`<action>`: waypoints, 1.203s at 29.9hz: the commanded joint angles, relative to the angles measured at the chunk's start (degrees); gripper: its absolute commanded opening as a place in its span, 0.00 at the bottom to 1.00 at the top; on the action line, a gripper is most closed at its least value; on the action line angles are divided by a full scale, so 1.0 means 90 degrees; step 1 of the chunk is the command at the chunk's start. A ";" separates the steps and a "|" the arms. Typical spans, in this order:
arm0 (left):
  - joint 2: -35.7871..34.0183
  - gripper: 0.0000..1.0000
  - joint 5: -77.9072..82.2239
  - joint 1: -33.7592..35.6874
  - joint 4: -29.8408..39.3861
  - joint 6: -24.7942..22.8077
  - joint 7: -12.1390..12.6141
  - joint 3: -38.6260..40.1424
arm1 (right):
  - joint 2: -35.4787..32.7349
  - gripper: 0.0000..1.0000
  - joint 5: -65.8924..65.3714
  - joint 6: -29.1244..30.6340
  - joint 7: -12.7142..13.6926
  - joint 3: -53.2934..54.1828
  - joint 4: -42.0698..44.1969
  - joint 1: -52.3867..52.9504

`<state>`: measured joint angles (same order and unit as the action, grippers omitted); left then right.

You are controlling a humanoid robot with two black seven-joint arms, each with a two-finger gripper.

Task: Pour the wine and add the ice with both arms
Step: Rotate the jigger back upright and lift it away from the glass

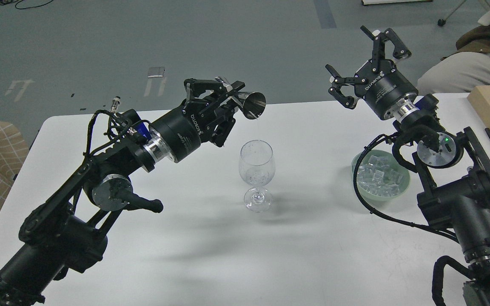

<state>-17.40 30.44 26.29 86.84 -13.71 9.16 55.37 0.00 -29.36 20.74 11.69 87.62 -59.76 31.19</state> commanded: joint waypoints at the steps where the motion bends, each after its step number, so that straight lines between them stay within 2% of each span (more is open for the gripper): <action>1: 0.0010 0.07 0.0075 -0.0001 0.0009 0.0000 -0.0002 0.0000 | 0.0000 1.00 0.0000 0.0000 0.0000 0.0000 0.0000 0.0001; 36: 0.0068 0.07 0.1159 -0.0001 0.0283 0.0059 -0.0168 0.0009 | 0.0000 1.00 0.0000 0.0000 0.0000 0.0000 0.0000 0.0011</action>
<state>-16.96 40.35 26.30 88.95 -13.19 7.83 55.46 0.00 -29.36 20.74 11.69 87.63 -59.76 31.29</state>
